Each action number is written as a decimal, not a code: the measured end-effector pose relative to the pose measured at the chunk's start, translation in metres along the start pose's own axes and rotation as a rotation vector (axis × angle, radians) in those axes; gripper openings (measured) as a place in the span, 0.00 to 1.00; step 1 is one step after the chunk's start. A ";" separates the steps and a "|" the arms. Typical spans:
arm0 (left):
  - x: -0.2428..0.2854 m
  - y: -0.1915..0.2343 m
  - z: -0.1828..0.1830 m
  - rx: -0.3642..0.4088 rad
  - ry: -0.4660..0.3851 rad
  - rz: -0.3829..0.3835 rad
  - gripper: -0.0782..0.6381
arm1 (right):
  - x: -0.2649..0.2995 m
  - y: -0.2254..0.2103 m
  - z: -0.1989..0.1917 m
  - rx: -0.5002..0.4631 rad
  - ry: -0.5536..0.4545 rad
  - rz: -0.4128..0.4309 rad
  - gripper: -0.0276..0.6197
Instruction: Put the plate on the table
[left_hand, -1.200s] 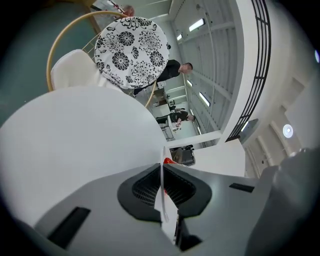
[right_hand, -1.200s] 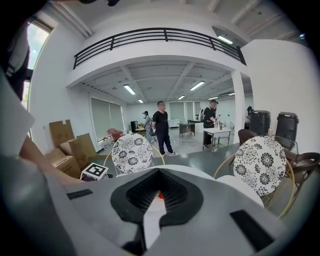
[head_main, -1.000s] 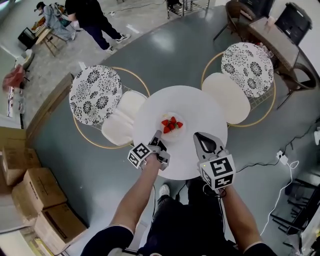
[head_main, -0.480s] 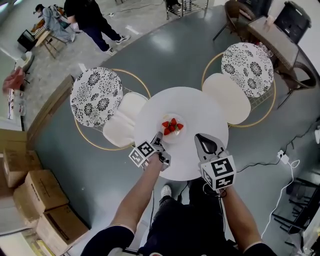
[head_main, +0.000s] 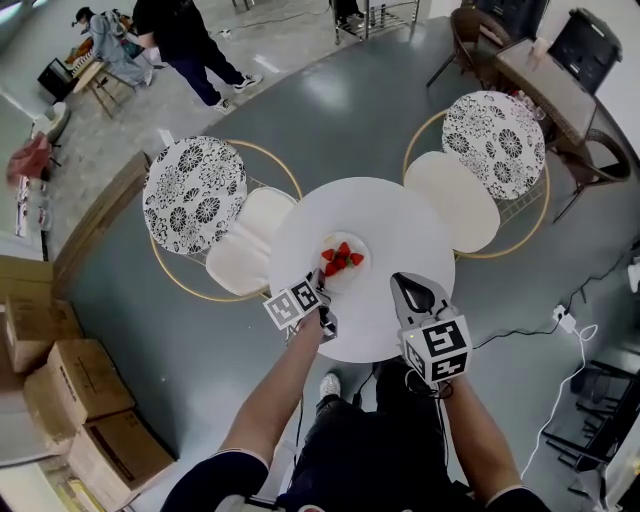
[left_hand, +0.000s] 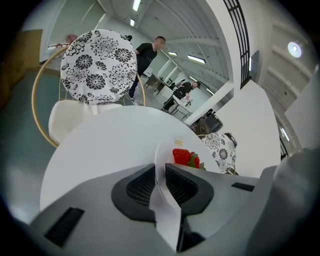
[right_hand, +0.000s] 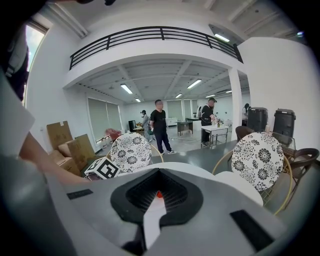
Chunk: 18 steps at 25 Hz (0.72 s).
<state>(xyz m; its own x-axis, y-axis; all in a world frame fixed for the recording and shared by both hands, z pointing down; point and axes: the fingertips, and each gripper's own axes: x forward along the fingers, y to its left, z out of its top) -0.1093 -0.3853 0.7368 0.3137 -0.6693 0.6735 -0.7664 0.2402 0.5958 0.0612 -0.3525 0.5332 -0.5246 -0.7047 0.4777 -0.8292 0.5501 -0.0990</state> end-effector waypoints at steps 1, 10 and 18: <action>0.000 0.001 -0.001 0.014 0.008 0.011 0.18 | -0.001 -0.001 0.000 0.000 0.000 -0.001 0.05; -0.002 0.003 -0.001 0.156 0.022 0.077 0.20 | -0.010 -0.004 -0.002 0.000 -0.005 -0.007 0.05; -0.025 -0.015 0.015 0.265 -0.031 0.037 0.27 | -0.018 -0.006 0.004 0.005 -0.030 -0.020 0.05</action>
<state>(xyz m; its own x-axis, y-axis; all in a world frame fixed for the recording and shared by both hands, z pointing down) -0.1142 -0.3828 0.7040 0.2687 -0.6859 0.6763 -0.8984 0.0748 0.4327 0.0747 -0.3448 0.5214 -0.5137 -0.7285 0.4532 -0.8403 0.5337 -0.0947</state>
